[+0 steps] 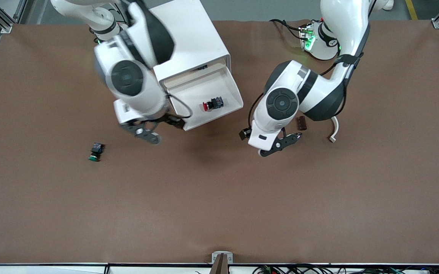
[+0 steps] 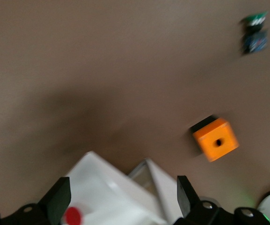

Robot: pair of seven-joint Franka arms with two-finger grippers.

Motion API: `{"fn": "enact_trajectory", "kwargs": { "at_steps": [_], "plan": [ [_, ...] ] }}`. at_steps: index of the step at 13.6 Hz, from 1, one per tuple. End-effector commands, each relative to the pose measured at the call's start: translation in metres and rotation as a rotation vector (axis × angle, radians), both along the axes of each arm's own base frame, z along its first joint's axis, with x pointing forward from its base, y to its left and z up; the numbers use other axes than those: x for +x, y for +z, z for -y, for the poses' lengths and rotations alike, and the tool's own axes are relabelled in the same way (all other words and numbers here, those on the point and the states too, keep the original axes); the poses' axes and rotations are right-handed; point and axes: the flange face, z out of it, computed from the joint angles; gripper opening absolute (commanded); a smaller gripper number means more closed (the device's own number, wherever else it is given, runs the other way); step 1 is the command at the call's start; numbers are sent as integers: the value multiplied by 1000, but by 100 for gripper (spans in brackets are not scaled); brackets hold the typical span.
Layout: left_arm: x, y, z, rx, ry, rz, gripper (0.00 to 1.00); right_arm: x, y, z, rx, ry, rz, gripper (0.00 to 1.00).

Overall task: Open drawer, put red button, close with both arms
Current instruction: 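Push the drawer shut with the left gripper while the right gripper withdraws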

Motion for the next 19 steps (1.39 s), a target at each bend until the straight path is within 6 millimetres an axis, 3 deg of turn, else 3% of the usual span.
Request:
{"fn": "enact_trajectory", "kwargs": {
  "at_steps": [1, 3, 5, 8, 11, 16, 19],
  "plan": [
    [-12, -20, 35, 2, 3, 42, 100, 8, 48, 105, 59, 152, -16, 100],
    [-29, -32, 57, 8, -5, 33, 100, 12, 69, 179, 81, 211, -12, 100],
    [-46, -39, 72, 24, 1, 21, 100, 11, 78, 224, 75, 239, -13, 100],
    [-73, -54, 90, 51, -20, -2, 100, 14, 76, 247, 36, 225, -18, 100],
    [-100, -60, 110, 69, -29, -11, 100, 15, 75, 255, 50, 306, -20, 100],
    [-143, -63, 144, 83, -28, -18, 100, 17, 73, 300, 83, 316, -16, 100],
    [-177, -72, 162, 108, -26, -35, 100, 18, 84, 305, 86, 354, 5, 100]
  ]
}}
